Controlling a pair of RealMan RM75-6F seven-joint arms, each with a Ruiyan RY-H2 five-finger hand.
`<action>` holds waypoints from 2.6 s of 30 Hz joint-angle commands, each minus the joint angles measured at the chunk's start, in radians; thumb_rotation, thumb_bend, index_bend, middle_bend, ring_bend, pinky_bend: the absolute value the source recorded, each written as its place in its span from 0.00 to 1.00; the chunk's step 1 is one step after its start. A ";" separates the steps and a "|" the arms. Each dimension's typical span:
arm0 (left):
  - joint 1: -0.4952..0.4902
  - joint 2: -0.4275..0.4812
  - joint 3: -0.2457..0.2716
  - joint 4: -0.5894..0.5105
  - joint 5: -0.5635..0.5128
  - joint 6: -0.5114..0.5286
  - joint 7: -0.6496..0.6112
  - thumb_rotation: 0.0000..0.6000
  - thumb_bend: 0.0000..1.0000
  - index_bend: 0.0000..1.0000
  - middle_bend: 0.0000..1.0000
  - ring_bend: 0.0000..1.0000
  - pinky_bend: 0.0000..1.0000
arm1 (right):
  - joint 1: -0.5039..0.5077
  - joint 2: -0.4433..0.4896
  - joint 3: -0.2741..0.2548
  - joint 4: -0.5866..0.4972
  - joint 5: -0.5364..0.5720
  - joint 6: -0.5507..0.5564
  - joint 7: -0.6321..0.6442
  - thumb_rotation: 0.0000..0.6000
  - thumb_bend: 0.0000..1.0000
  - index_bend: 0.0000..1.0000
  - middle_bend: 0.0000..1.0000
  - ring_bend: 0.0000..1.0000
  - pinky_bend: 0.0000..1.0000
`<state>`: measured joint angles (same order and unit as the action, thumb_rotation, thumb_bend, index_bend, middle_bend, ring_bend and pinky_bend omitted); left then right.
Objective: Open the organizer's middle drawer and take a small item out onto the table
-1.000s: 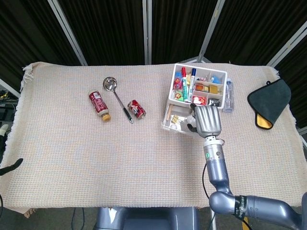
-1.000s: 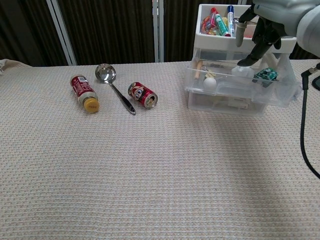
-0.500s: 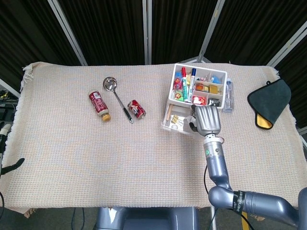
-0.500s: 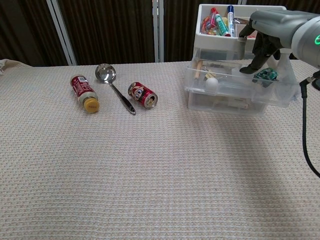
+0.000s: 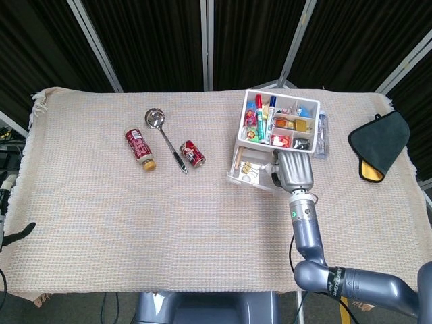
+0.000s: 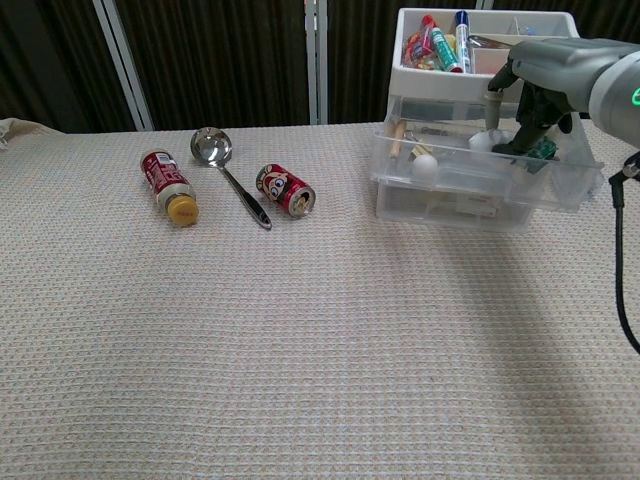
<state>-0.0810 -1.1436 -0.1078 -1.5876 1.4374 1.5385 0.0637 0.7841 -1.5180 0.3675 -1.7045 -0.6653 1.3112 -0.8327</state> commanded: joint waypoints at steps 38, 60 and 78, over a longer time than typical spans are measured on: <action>0.014 -0.003 0.014 -0.013 0.042 0.042 -0.001 1.00 0.03 0.00 0.00 0.00 0.00 | -0.182 0.140 -0.217 -0.456 -0.480 0.214 0.129 1.00 0.45 0.61 1.00 1.00 0.67; 0.014 -0.001 0.012 -0.009 0.041 0.038 -0.014 1.00 0.03 0.00 0.00 0.00 0.00 | -0.289 0.056 -0.336 -0.268 -0.526 0.129 0.199 1.00 0.31 0.31 0.83 0.88 0.65; 0.014 -0.014 0.026 -0.006 0.062 0.040 0.020 1.00 0.03 0.00 0.00 0.00 0.00 | -0.473 0.208 -0.452 -0.039 -0.903 0.307 0.596 1.00 0.21 0.13 0.08 0.12 0.05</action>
<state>-0.0672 -1.1575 -0.0825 -1.5939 1.4987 1.5781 0.0828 0.3507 -1.3427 -0.0530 -1.7998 -1.5060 1.5791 -0.3144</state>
